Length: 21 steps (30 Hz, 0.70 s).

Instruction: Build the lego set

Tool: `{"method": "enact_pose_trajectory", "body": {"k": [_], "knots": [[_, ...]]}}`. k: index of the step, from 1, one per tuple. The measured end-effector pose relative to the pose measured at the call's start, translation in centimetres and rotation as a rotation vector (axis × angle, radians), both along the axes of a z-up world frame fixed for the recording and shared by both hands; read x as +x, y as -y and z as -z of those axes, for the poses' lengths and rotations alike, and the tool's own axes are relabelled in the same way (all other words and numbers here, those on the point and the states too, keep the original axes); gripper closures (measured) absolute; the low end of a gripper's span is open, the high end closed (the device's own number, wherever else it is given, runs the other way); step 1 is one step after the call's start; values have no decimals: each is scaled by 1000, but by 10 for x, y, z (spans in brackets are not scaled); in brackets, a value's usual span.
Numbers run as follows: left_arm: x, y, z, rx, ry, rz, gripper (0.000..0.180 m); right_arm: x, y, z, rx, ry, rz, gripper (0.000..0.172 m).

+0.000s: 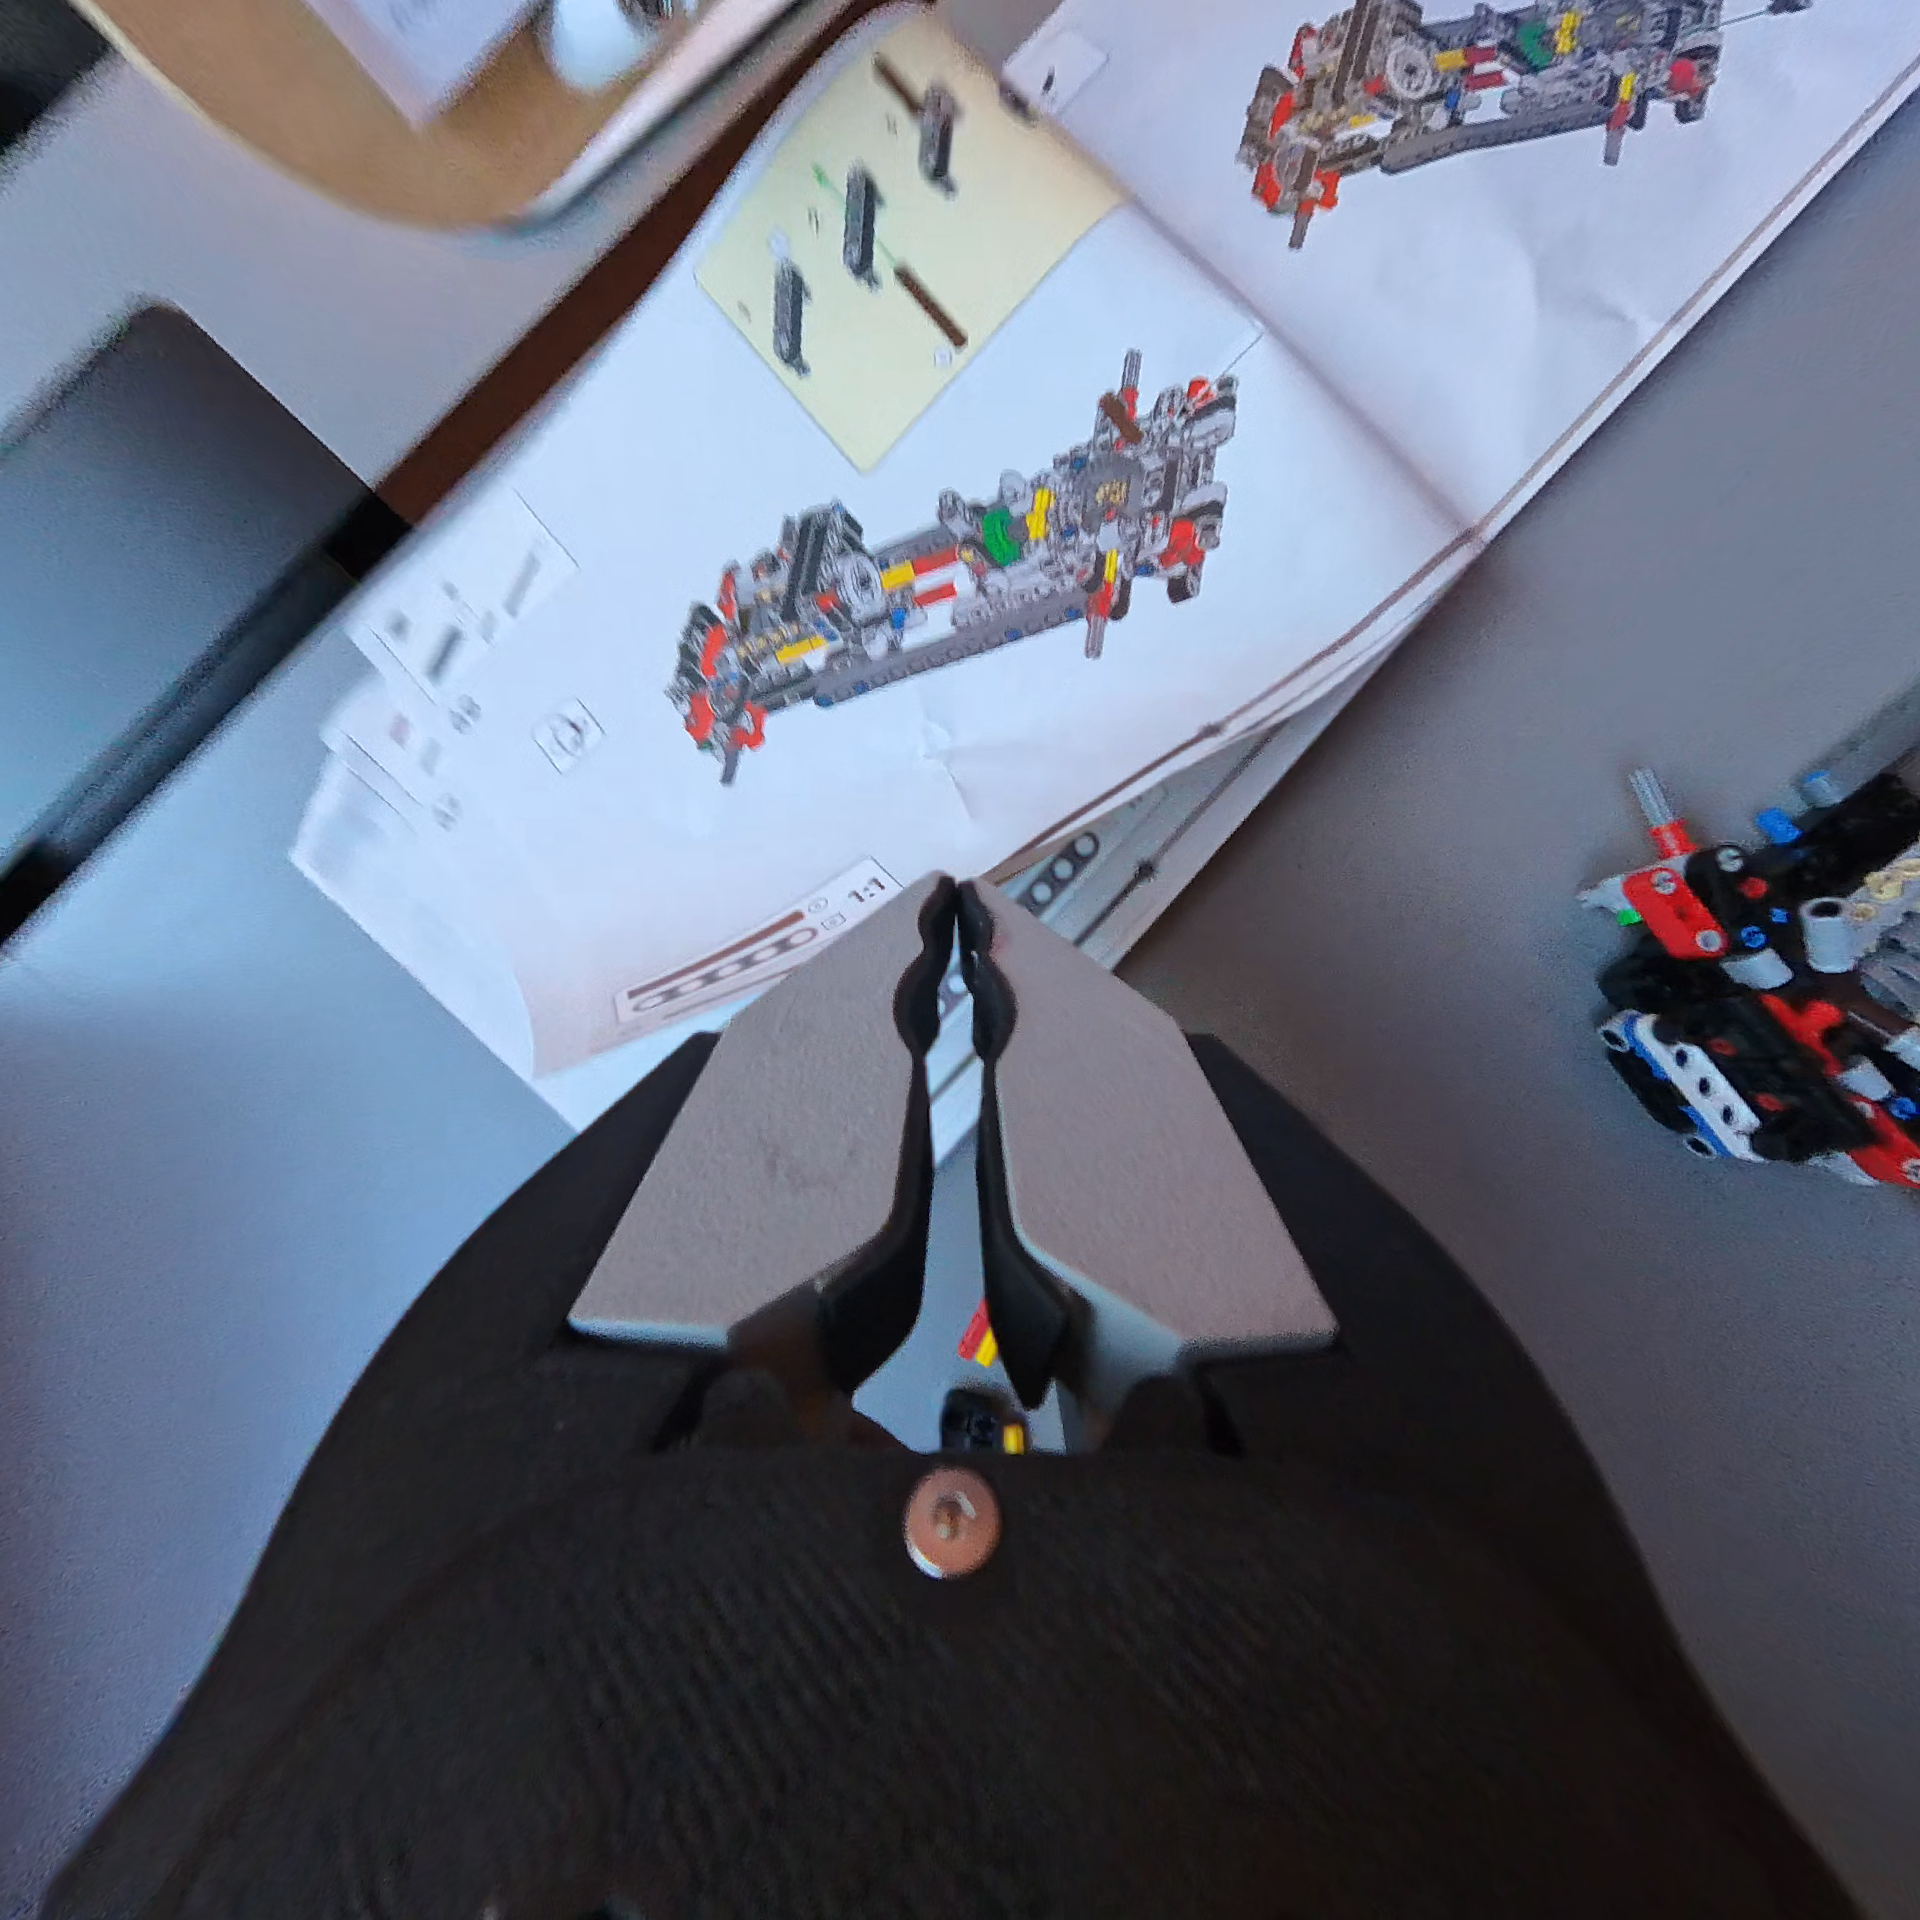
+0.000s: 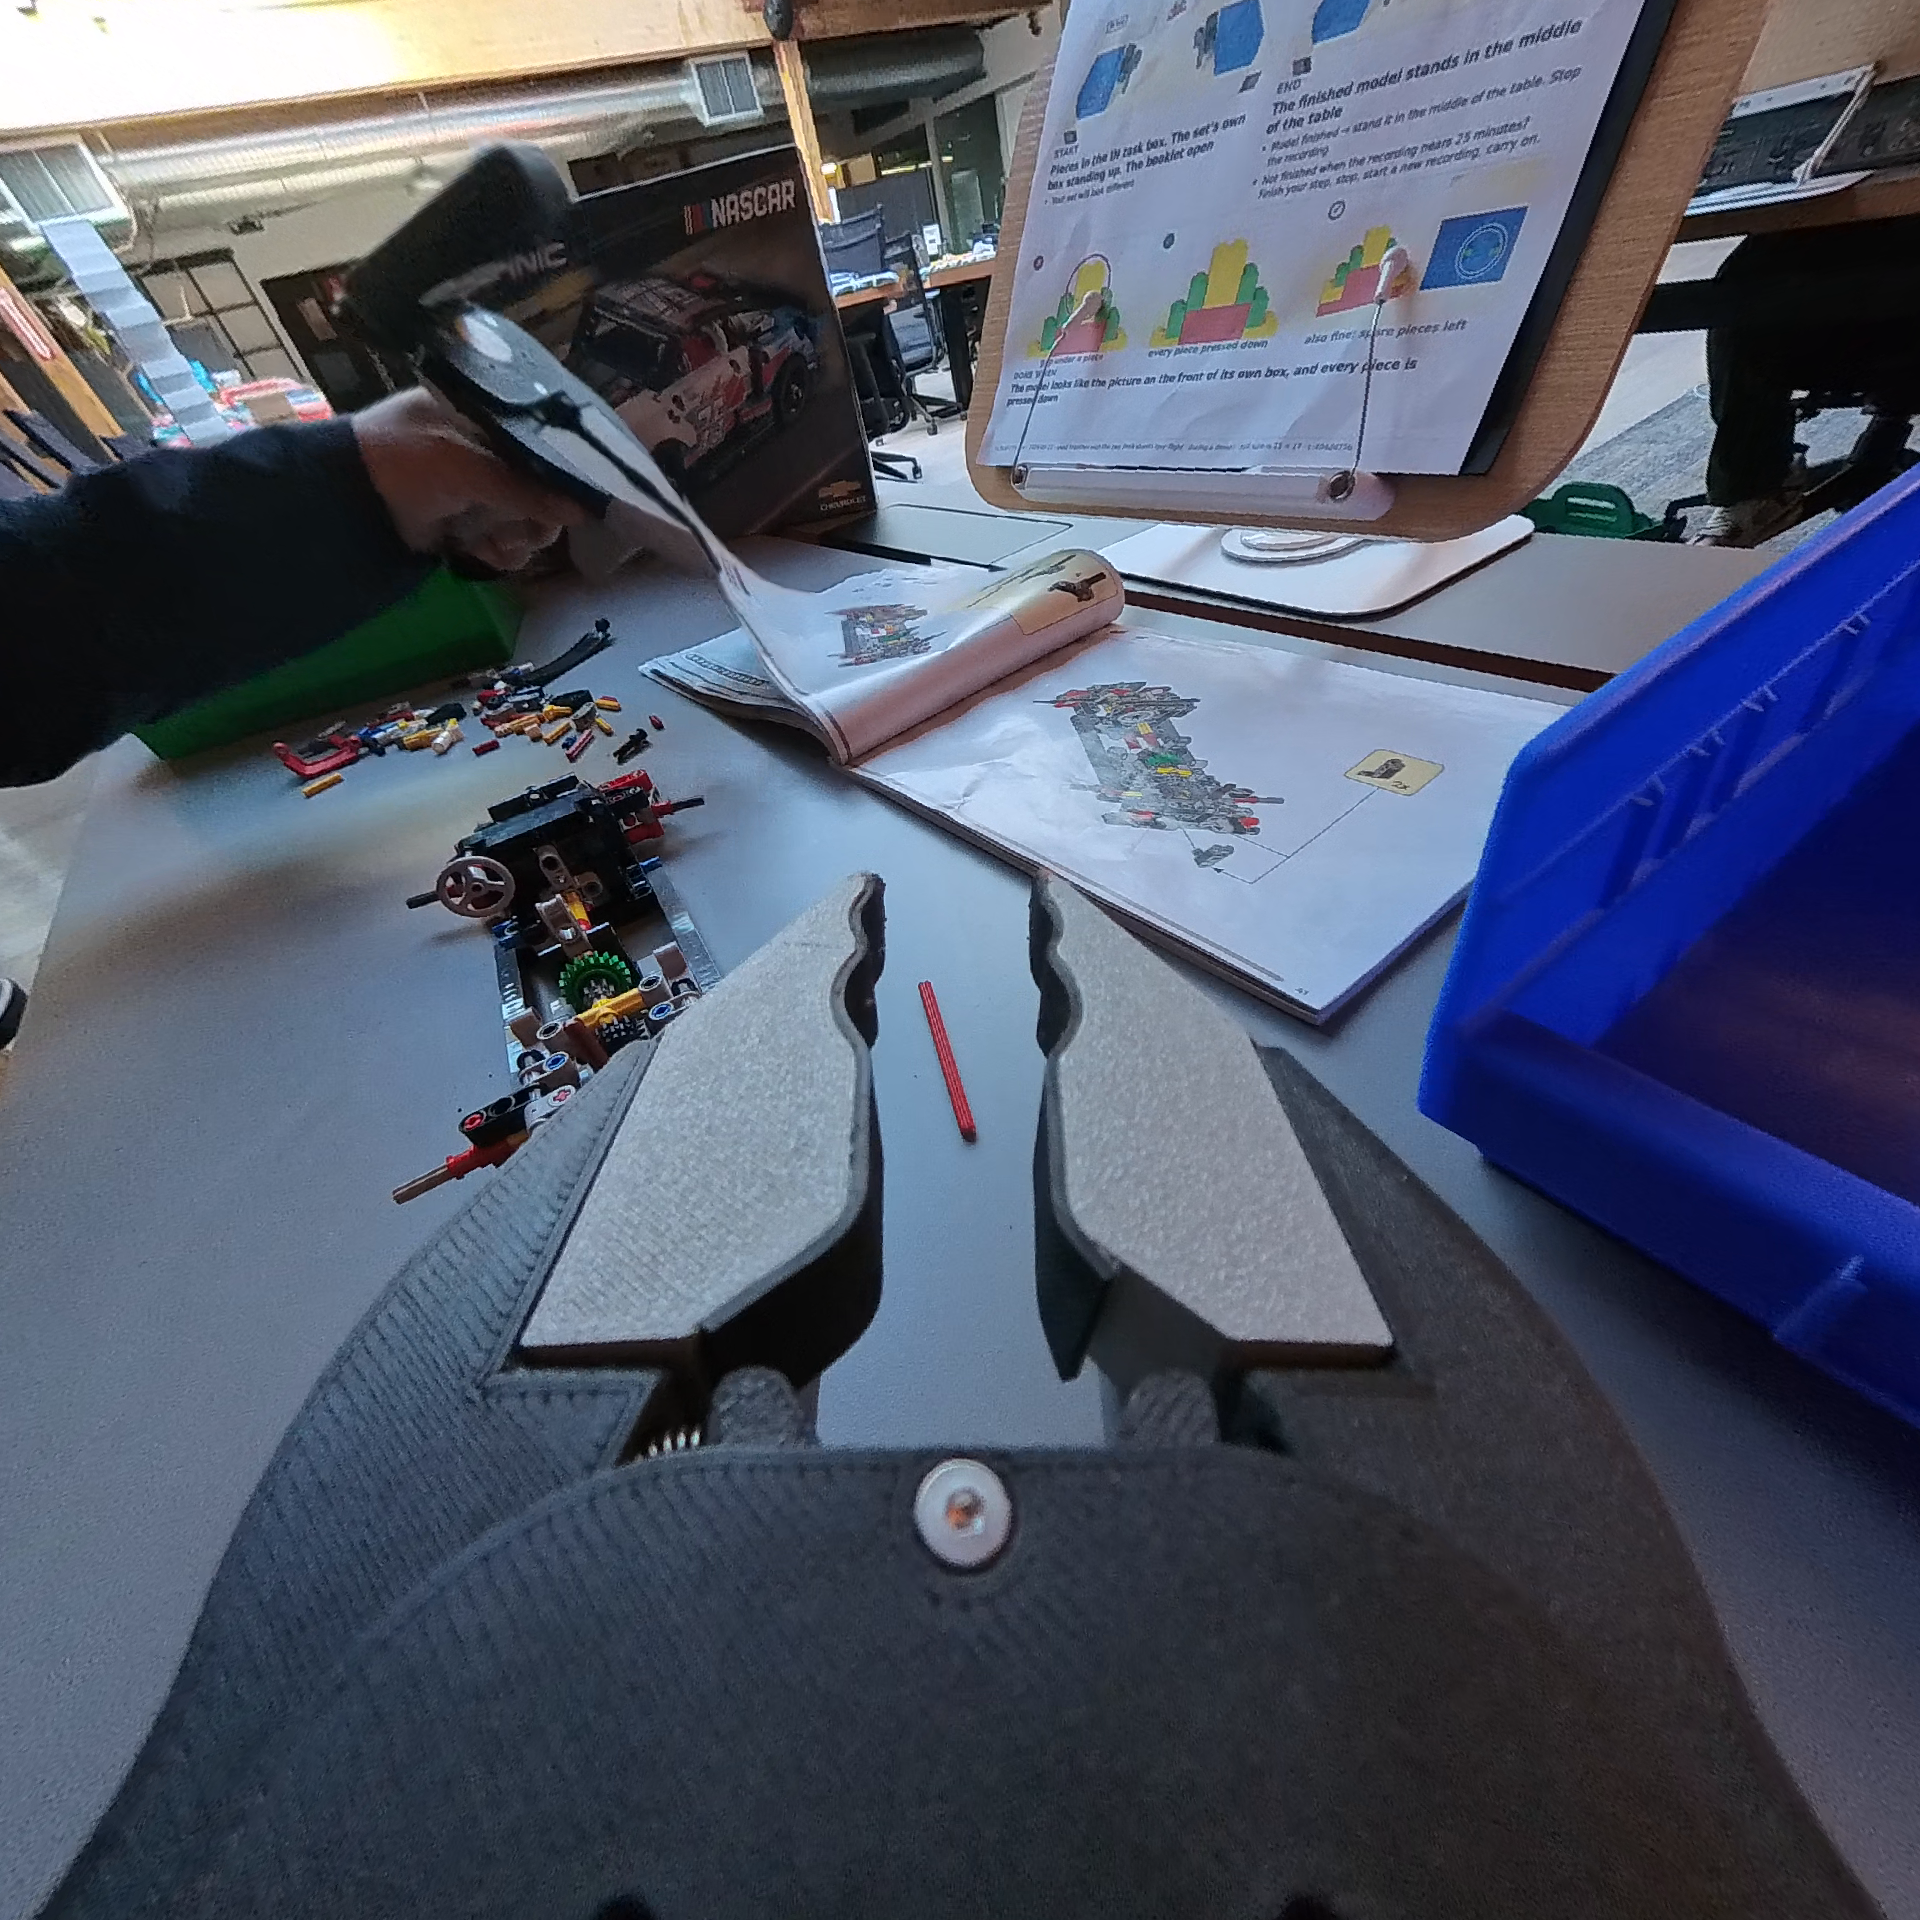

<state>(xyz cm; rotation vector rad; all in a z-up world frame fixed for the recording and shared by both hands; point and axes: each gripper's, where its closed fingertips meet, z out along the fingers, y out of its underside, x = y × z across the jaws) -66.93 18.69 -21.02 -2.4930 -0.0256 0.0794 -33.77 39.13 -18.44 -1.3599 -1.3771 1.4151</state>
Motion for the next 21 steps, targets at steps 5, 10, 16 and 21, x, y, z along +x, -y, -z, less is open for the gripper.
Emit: {"method": "enact_pose_trajectory", "body": {"k": [5, 10, 16, 21], "knots": [[19, -34, -60, 93, -299, 95, 180, 0, 0, 1, -2, 3, -1, 146], [74, -94, -132, 319, -477, 227, 180, -1, 0, 2, 0, 8, -2, 147], [147, -149, -146, 349, -481, 417, 180, 1, -1, 2, -8, 7, 7, 147], [105, -101, -98, 73, -236, 339, 165, 4, -2, -4, -15, -20, 9, 147]]}}
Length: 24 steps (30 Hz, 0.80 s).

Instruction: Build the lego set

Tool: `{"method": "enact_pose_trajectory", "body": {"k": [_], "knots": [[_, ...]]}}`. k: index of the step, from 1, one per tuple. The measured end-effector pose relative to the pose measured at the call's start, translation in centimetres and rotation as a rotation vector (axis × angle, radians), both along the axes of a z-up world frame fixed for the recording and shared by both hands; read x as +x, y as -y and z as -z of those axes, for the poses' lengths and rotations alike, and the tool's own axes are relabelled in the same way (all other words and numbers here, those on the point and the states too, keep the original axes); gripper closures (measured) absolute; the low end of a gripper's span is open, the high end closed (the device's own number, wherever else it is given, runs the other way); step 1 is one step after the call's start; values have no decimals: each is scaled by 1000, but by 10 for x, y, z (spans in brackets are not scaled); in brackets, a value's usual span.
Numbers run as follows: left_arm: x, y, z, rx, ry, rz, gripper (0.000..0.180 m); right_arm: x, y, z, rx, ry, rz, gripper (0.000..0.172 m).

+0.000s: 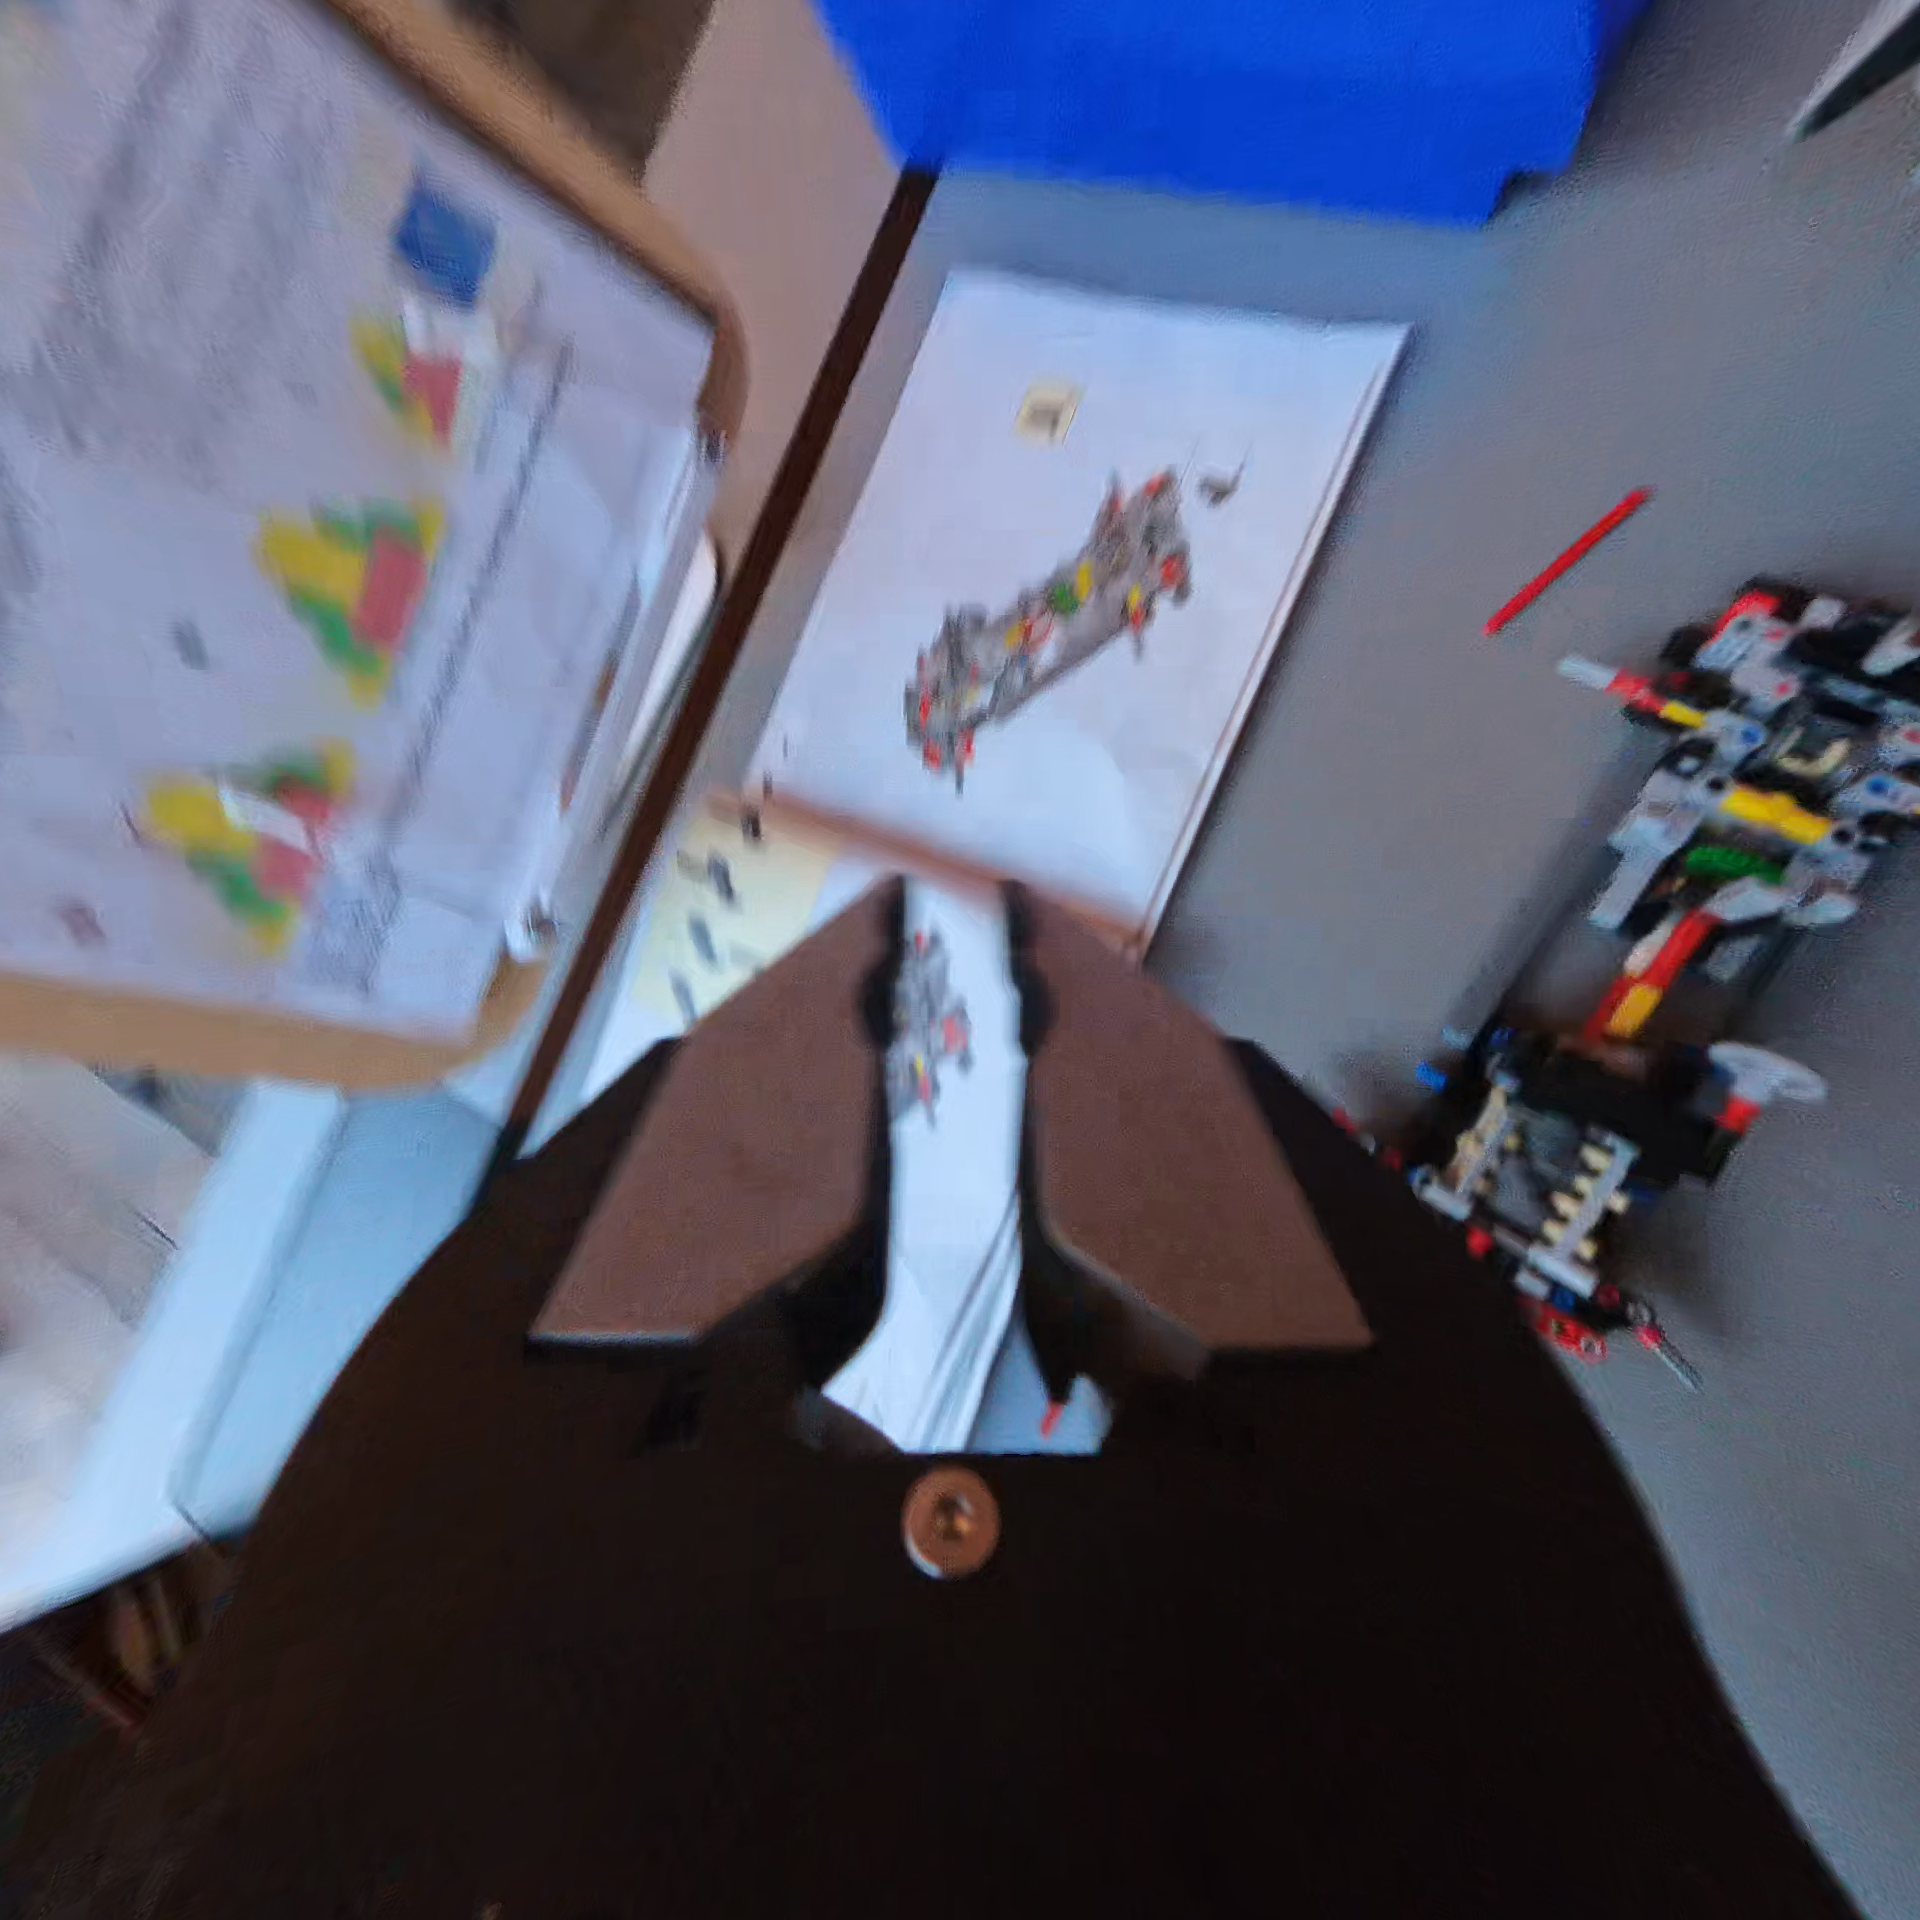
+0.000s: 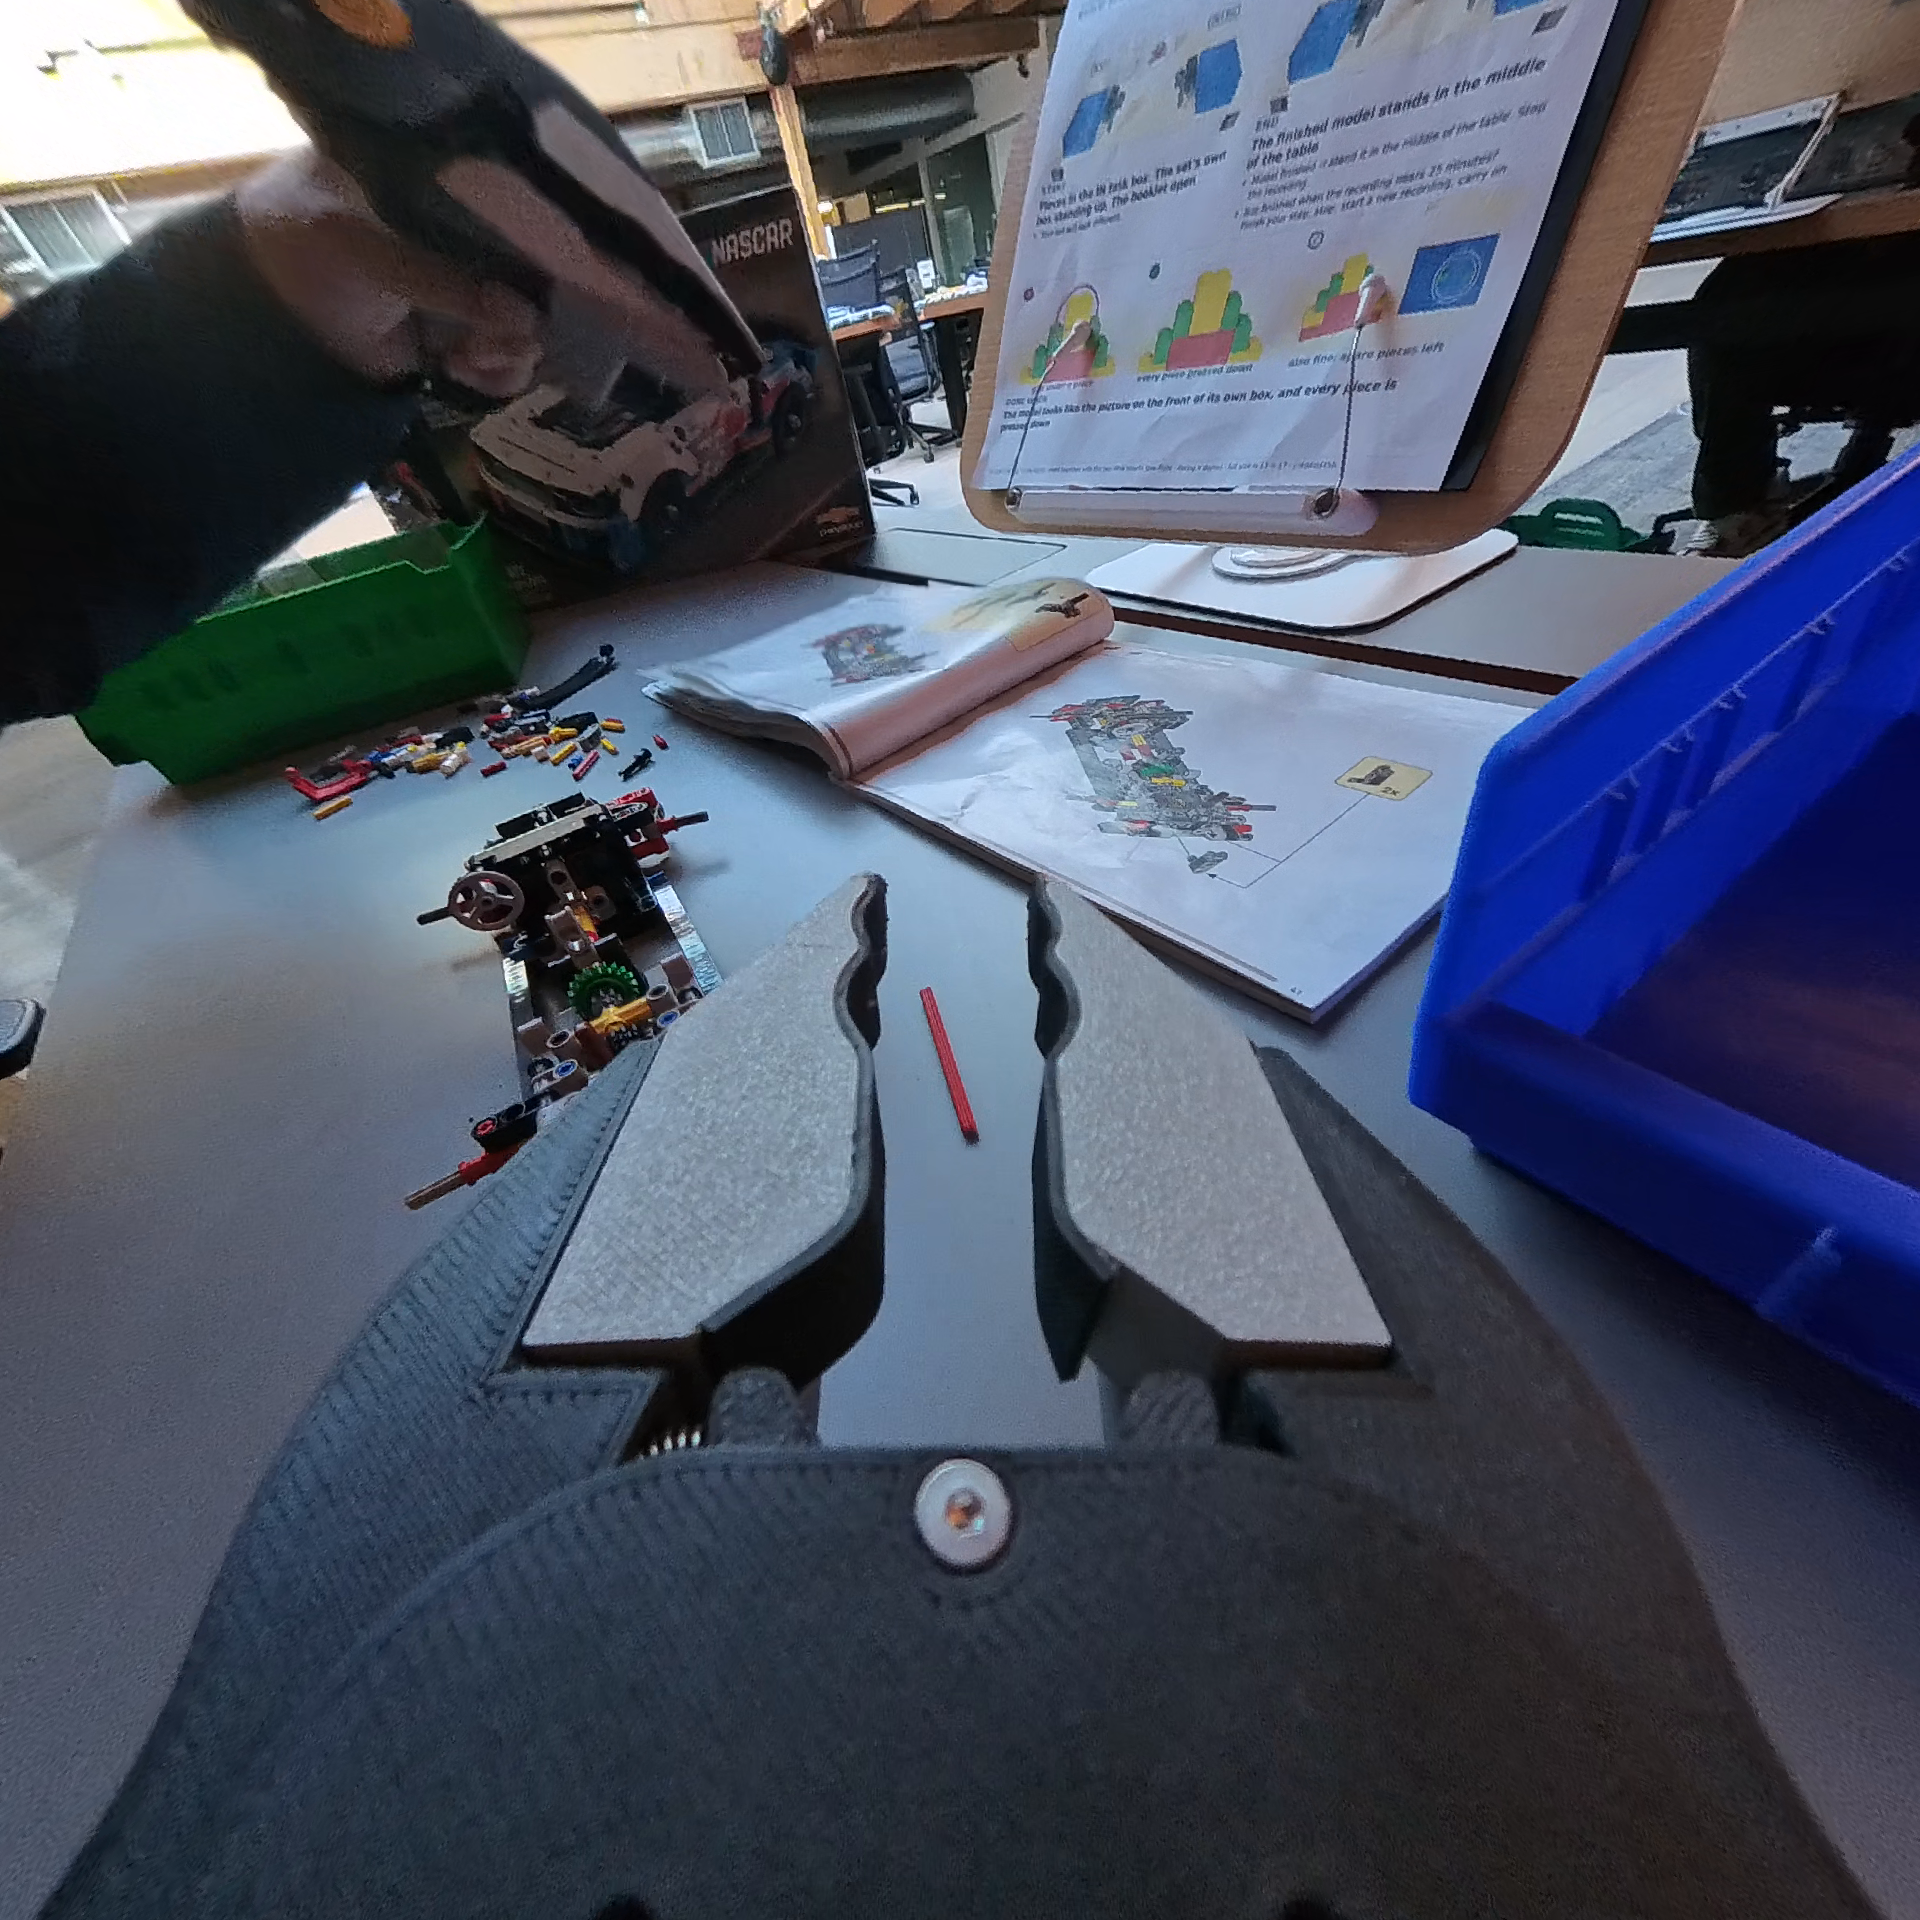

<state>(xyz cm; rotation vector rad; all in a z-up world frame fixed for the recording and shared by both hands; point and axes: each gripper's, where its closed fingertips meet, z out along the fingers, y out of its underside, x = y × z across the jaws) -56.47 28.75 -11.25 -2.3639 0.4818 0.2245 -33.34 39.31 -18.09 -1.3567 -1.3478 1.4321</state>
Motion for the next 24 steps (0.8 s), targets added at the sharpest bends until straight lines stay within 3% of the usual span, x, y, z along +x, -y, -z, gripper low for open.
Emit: {"method": "enact_pose_trajectory", "body": {"k": [1, 2, 5, 8, 12, 21, 24], "knots": [[-23, 14, 12, -36, 32, -77, 132, -1, 0, 0, -1, 0, -4, 147], [-45, 33, 29, -107, 51, -139, 121, -3, 1, 0, -3, 3, -10, 147], [-95, 87, 77, -248, 41, -258, 106, -6, 5, 4, 4, 25, -32, 146], [-113, 123, 113, -309, 72, -296, 100, -7, 8, 7, 30, 40, -30, 146], [-116, 136, 131, -284, 85, -312, 101, -7, 6, 7, 16, 38, -25, 146], [-130, 122, 147, -237, -67, -308, 113, -5, 3, 5, 3, 24, -7, 146], [-128, 111, 148, -196, -79, -299, 136, -4, 3, 5, 3, 22, -8, 146]]}}
